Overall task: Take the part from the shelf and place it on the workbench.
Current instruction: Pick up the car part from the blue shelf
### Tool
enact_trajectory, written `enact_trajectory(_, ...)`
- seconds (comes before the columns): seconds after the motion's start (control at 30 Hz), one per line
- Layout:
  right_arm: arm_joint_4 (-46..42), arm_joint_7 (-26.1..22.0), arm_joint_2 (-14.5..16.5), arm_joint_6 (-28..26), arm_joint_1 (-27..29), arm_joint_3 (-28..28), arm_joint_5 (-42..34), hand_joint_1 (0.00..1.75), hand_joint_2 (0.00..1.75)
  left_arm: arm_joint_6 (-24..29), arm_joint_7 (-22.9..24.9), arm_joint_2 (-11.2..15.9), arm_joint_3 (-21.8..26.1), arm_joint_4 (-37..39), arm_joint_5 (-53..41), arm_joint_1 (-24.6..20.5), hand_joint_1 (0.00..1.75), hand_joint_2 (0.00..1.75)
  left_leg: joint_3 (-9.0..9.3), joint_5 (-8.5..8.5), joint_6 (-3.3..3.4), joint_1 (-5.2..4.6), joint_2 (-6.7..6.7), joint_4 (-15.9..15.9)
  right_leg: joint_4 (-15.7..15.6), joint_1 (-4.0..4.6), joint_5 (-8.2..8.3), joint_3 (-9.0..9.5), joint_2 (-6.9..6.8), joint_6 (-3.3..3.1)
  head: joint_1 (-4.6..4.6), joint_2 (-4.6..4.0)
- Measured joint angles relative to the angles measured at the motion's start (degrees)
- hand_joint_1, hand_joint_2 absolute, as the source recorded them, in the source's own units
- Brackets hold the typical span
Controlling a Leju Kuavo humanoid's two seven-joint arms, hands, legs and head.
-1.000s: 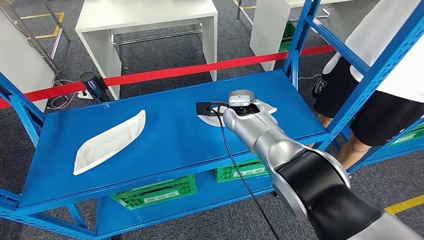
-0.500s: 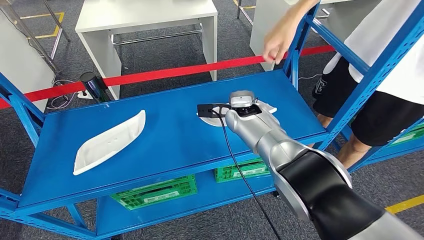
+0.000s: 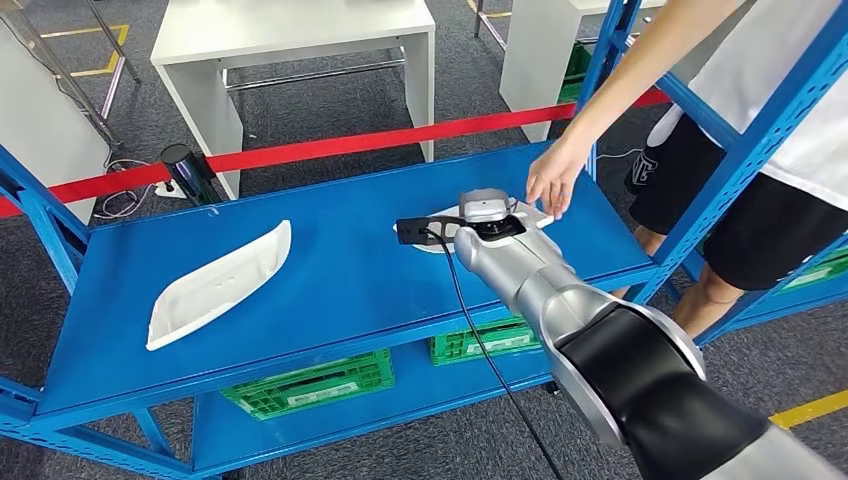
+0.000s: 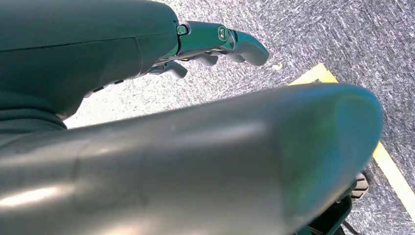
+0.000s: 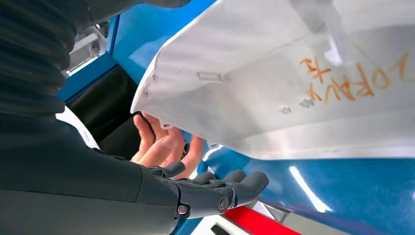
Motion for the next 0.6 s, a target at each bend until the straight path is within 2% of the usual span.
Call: enact_trajectory(0.6, -0.1, -0.9, -3.0, -1.0, 2.2, 3.0, -1.6, 0.0, 1.75, 0.0, 0.4, 0.1, 0.0, 0.0, -0.7, -0.2, 0.0, 0.0, 0.0, -0.01, 0.02, 0.0, 0.01, 0.0, 0.0, 0.0, 0.0, -0.01, 0.0, 0.0, 0.0, 0.0)
